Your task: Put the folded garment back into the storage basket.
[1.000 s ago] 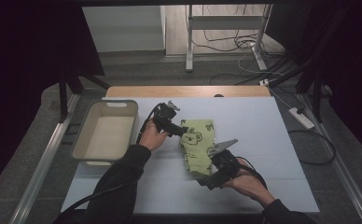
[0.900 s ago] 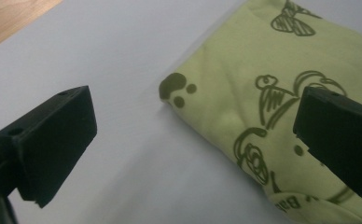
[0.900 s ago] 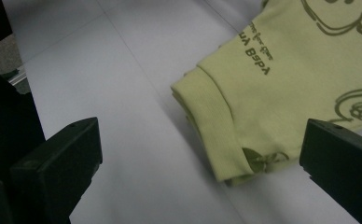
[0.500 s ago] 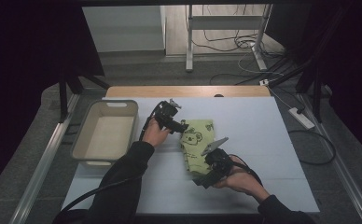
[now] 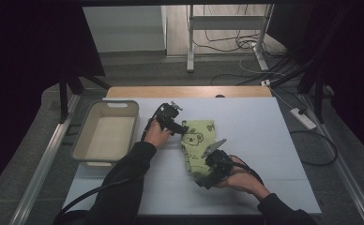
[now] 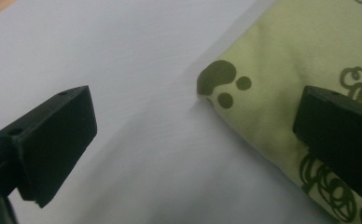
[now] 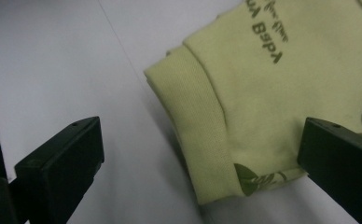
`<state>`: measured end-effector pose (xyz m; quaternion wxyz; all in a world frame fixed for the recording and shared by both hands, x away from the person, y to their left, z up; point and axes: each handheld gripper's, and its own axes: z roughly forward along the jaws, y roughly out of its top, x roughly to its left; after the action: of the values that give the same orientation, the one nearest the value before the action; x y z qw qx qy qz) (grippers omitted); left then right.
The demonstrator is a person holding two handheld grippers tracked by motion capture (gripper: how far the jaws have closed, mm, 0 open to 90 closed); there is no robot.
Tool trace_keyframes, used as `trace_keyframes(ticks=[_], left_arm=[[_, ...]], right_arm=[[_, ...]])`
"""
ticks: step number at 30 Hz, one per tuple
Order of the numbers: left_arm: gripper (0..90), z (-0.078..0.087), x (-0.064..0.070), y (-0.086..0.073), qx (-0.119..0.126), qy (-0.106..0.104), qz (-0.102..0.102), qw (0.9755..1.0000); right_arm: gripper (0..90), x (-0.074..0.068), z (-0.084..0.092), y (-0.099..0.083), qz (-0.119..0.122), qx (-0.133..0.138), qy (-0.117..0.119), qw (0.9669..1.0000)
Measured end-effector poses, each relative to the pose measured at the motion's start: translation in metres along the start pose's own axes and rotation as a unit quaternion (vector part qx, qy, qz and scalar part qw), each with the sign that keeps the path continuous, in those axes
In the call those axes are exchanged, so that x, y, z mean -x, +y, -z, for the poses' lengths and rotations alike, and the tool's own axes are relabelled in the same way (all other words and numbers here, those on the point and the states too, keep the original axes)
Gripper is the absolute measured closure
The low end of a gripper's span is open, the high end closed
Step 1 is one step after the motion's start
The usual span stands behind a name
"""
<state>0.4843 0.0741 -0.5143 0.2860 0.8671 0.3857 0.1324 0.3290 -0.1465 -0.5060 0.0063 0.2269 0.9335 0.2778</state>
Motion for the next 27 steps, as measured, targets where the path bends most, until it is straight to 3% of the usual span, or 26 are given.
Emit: trace_keyframes(ticks=[5, 15, 19, 23, 27], left_arm=[[0.0, -0.005, 0.000, 0.000, -0.008, -0.002, -0.002, 1.0000], [0.5, -0.010, -0.001, 0.001, -0.022, -0.021, 0.012, 0.9995], [4.2, -0.011, -0.004, -0.001, -0.023, -0.047, 0.025, 0.9983], [15.6, -0.011, -0.008, -0.003, -0.022, -0.091, 0.044, 0.9946], [25.6, -0.010, -0.009, -0.005, -0.018, -0.109, 0.047, 0.9928]], right_arm=[[1.0, 0.003, -0.009, -0.006, 0.008, -0.031, -0.008, 0.9994], [4.3, 0.001, -0.011, -0.007, 0.034, -0.035, -0.031, 0.9983], [14.7, 0.000, -0.009, -0.008, 0.049, -0.034, -0.051, 0.9969], [21.7, 0.002, -0.007, -0.008, 0.051, -0.031, -0.059, 0.9965], [32.5, 0.005, -0.004, -0.007, 0.050, -0.027, -0.063, 0.9964]])
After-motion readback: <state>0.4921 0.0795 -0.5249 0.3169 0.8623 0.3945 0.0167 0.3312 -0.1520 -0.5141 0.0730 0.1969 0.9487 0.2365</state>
